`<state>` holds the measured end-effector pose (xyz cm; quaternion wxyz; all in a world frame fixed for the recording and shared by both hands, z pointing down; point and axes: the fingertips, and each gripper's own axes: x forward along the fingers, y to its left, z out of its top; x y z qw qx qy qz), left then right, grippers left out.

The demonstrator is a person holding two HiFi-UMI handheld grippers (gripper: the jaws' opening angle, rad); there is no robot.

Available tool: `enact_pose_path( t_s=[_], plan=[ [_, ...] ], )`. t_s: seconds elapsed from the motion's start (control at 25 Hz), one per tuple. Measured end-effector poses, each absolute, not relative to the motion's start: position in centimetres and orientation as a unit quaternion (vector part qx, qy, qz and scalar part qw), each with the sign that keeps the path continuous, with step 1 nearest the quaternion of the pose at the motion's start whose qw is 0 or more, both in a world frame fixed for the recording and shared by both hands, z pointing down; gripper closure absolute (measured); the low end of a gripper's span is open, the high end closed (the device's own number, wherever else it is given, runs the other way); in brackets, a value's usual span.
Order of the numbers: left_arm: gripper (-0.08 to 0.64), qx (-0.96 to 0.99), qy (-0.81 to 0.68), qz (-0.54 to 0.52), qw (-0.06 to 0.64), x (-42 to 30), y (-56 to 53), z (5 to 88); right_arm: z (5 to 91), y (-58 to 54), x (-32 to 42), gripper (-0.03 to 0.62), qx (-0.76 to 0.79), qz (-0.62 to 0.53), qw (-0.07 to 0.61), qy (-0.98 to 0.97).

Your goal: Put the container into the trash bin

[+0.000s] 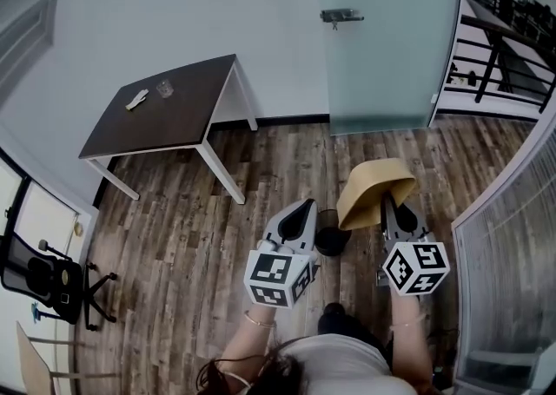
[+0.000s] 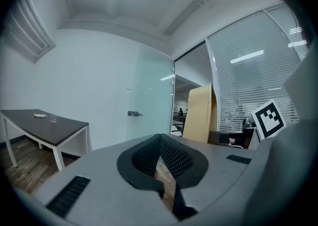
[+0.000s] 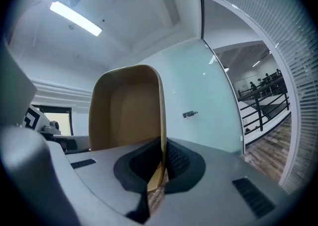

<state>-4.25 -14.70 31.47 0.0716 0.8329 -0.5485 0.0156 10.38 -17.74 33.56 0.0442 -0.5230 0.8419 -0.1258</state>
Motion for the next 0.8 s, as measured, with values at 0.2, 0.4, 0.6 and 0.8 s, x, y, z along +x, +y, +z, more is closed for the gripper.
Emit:
enact_pose_path(
  t_s=[0.2,0.4,0.6,0.8],
  plan=[
    [0.541,0.821,-0.566,0.016,0.077,-3.4,-18.2,31.8,34.2,-21.7,11.2,0.598,-0.513,-0.133,0.027,0.848],
    [0.541,0.814,-0.574,0.017,0.086,-3.7,-20.4,32.8,35.5,-24.6,10.9,0.597,-0.505,-0.144,0.023,0.851],
    [0.541,0.815,-0.572,0.023,0.089,-5.1,-23.0,33.3,35.6,-27.3,9.0,0.597,-0.503,-0.15,0.016,0.851],
    [0.541,0.824,-0.559,0.026,0.089,-6.2,-25.9,34.6,36.9,-30.1,7.5,0.597,-0.512,-0.142,-0.002,0.847]
  ],
)
